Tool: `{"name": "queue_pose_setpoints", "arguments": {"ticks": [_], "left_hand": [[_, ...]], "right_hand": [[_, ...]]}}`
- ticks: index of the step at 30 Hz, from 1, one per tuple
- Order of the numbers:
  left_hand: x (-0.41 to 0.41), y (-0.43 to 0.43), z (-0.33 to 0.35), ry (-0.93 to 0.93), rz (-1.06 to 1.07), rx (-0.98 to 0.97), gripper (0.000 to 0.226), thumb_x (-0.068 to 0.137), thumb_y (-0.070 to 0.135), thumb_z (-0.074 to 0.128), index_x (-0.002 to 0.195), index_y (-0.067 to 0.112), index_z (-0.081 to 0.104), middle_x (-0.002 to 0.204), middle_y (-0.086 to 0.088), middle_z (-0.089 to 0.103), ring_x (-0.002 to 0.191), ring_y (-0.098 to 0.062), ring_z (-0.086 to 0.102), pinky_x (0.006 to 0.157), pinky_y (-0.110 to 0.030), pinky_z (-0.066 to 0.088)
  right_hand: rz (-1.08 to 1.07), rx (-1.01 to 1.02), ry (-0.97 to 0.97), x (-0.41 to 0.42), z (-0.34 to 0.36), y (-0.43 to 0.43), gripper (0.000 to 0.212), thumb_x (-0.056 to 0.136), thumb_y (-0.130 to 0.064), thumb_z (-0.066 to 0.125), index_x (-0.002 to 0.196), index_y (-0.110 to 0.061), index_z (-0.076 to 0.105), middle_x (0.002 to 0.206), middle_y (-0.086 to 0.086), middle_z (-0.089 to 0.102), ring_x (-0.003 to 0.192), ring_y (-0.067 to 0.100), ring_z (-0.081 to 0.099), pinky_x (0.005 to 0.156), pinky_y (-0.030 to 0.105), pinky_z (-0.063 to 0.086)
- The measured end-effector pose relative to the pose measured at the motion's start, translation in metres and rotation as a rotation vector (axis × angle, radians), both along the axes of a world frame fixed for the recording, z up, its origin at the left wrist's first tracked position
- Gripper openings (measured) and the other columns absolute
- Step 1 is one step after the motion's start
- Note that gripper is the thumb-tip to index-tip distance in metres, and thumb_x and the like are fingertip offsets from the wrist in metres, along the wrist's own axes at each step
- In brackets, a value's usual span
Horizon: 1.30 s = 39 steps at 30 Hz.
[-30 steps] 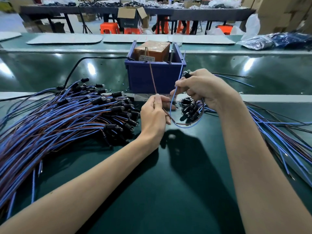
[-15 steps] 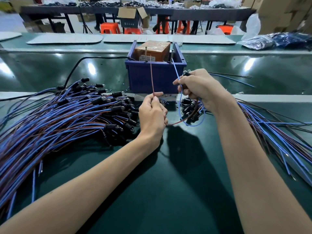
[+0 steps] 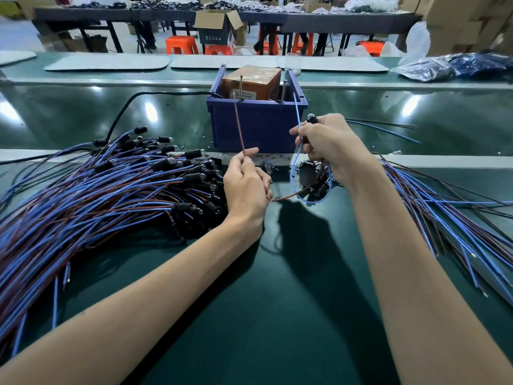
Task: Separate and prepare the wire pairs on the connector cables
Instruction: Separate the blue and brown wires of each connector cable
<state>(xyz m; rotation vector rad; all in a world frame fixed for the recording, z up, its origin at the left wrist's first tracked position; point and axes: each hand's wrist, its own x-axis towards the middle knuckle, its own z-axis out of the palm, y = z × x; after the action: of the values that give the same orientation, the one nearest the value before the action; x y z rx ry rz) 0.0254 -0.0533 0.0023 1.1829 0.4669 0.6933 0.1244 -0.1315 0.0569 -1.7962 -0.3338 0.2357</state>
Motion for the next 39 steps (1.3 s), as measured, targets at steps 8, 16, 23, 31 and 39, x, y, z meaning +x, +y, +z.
{"name": "queue_pose_setpoints", "arguments": {"ticks": [8,16,23,31,39], "left_hand": [[0.0025,0.0015,0.0018,-0.005,-0.039,-0.038,0.029,0.103,0.009,0.030,0.094,0.016,0.057,0.036,0.010,0.032,0.031,-0.003,0.025,0.032,-0.014,0.023],[0.0028,0.0012,0.0016,-0.009,-0.085,-0.026,0.030,0.102,0.006,0.031,0.090,0.013,0.058,0.036,0.010,0.029,0.031,-0.003,0.022,0.033,-0.014,0.021],[0.0018,0.0008,0.0011,0.018,-0.127,0.012,0.029,0.102,0.006,0.032,0.091,0.010,0.058,0.037,0.009,0.028,0.032,-0.004,0.021,0.033,-0.015,0.021],[0.0034,0.0014,0.0006,0.026,-0.091,-0.018,0.032,0.103,0.007,0.027,0.087,0.013,0.054,0.035,0.010,0.031,0.031,-0.003,0.023,0.033,-0.015,0.023],[0.0039,0.0022,0.0003,-0.012,0.007,-0.095,0.030,0.104,0.008,0.020,0.089,0.015,0.045,0.034,0.011,0.034,0.030,-0.003,0.027,0.032,-0.014,0.023]], "right_hand": [[0.049,-0.049,-0.061,-0.0042,-0.0049,0.0069,0.027,0.090,-0.007,0.046,0.075,-0.017,0.065,0.061,-0.003,0.053,0.041,0.003,0.039,0.036,0.013,0.028],[0.078,-0.077,-0.090,-0.0055,-0.0039,0.0041,0.029,0.092,-0.008,0.044,0.076,-0.020,0.065,0.064,-0.002,0.052,0.049,0.008,0.039,0.037,0.013,0.029],[0.101,-0.074,-0.097,-0.0071,-0.0029,0.0037,0.029,0.091,-0.006,0.043,0.076,-0.020,0.064,0.063,-0.002,0.051,0.051,0.008,0.039,0.036,0.012,0.027],[0.118,-0.075,-0.109,-0.0092,-0.0013,0.0030,0.030,0.090,-0.005,0.041,0.079,-0.018,0.065,0.061,-0.003,0.050,0.051,0.007,0.039,0.036,0.011,0.027],[0.127,-0.071,-0.105,-0.0089,-0.0015,0.0026,0.029,0.090,-0.005,0.043,0.078,-0.019,0.066,0.059,-0.004,0.050,0.047,0.003,0.038,0.036,0.011,0.027]]}}
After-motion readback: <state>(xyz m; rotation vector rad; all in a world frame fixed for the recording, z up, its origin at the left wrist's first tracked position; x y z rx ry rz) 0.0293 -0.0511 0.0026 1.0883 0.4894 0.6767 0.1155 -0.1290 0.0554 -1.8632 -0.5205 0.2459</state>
